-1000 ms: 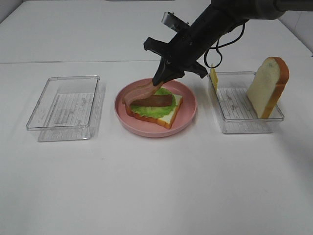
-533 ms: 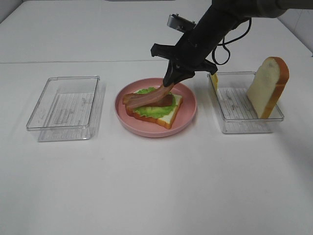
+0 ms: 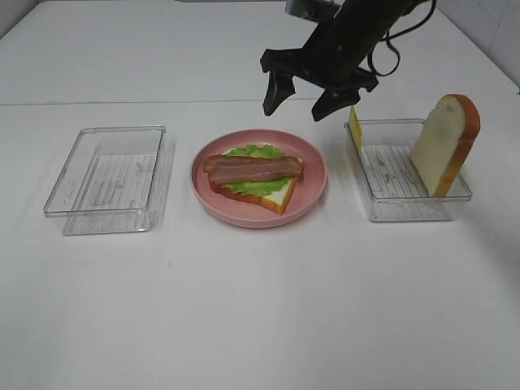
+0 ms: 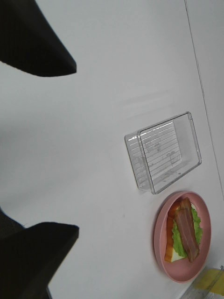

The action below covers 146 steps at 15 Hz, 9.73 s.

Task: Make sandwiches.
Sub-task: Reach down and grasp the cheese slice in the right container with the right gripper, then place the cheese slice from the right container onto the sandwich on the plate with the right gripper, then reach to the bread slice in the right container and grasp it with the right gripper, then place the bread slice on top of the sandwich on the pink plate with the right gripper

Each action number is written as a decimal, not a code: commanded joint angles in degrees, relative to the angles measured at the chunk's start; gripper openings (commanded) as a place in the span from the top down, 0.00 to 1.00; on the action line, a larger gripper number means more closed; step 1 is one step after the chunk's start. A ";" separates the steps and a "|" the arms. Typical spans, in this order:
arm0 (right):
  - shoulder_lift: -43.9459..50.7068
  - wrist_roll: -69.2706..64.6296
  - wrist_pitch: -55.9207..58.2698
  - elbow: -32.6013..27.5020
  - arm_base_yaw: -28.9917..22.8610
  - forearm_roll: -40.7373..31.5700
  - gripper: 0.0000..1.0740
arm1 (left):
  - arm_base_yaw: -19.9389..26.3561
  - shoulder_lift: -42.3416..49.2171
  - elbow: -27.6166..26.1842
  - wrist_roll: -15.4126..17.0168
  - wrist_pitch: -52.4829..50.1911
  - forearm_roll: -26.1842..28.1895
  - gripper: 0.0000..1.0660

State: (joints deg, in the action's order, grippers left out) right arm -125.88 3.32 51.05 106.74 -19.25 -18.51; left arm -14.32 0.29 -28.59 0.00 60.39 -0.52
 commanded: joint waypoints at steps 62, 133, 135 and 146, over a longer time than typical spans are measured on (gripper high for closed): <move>-8.59 14.61 -1.20 -5.61 1.15 -36.38 1.00 | -0.06 0.57 0.11 0.46 -0.57 -0.17 0.24; 9.00 16.62 6.53 -14.84 17.70 -40.57 1.00 | -0.06 0.57 0.11 0.46 -0.57 -0.17 0.24; 9.00 19.77 0.63 -20.34 13.46 -46.12 1.00 | -0.06 0.57 0.11 0.46 -0.57 -0.17 0.24; 5.33 20.17 -19.37 -26.47 1.78 -58.27 1.00 | -0.06 0.57 0.11 0.46 -0.57 -0.17 0.24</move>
State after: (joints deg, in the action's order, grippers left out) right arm -120.44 22.57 30.88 80.39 -17.48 -75.52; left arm -14.32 0.29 -28.59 0.00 60.39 -0.52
